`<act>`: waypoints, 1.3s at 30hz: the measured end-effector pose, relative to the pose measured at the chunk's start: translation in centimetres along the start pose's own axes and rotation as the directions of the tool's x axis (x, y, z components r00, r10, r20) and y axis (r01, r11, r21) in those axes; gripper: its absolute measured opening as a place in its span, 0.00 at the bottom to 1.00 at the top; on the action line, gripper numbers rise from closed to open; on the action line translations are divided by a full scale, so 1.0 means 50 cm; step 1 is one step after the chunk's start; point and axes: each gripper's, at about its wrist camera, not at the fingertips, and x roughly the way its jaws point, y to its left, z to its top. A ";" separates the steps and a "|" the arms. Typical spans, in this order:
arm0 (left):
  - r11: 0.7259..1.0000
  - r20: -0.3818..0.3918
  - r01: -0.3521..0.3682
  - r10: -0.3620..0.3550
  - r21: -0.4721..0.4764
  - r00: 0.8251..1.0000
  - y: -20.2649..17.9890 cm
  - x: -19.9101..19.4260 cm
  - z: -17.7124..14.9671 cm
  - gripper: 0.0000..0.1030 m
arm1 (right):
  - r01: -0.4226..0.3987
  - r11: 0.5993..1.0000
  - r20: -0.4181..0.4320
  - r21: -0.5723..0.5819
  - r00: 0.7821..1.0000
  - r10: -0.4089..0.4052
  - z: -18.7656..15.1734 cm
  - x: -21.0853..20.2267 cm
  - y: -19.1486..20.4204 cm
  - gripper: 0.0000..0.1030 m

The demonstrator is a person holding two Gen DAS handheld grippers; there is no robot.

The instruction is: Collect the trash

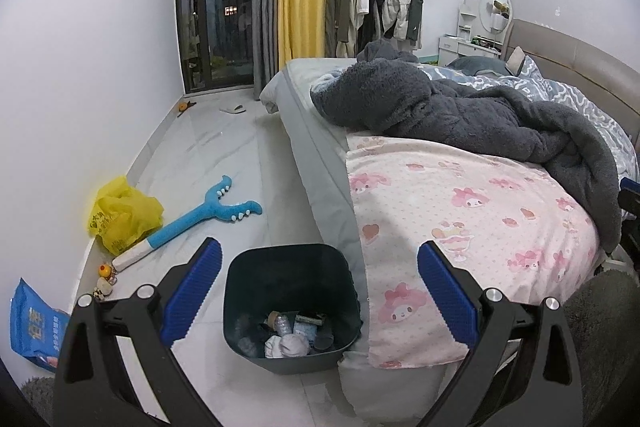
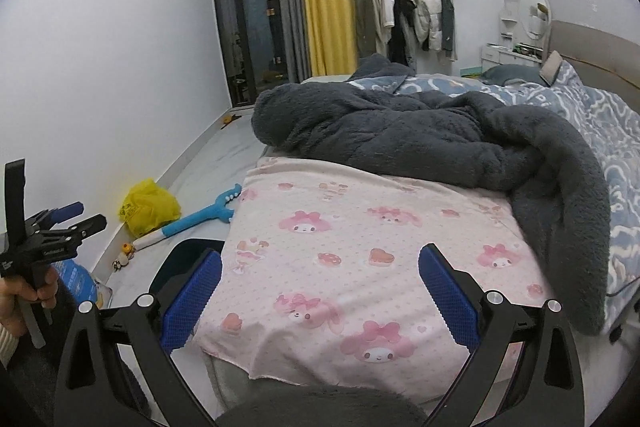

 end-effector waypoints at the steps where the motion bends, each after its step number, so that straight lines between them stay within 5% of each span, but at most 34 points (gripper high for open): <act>1: 1.000 0.000 0.000 0.000 0.000 1.000 0.002 -0.001 -0.001 0.97 | -0.002 1.000 -0.002 -0.006 1.000 0.002 -0.001 -0.004 0.002 0.97; 39: 1.000 -0.009 0.001 -0.001 0.006 1.000 -0.007 0.003 -0.007 0.97 | -0.012 1.000 -0.013 -0.011 1.000 0.012 -0.003 -0.003 0.003 0.97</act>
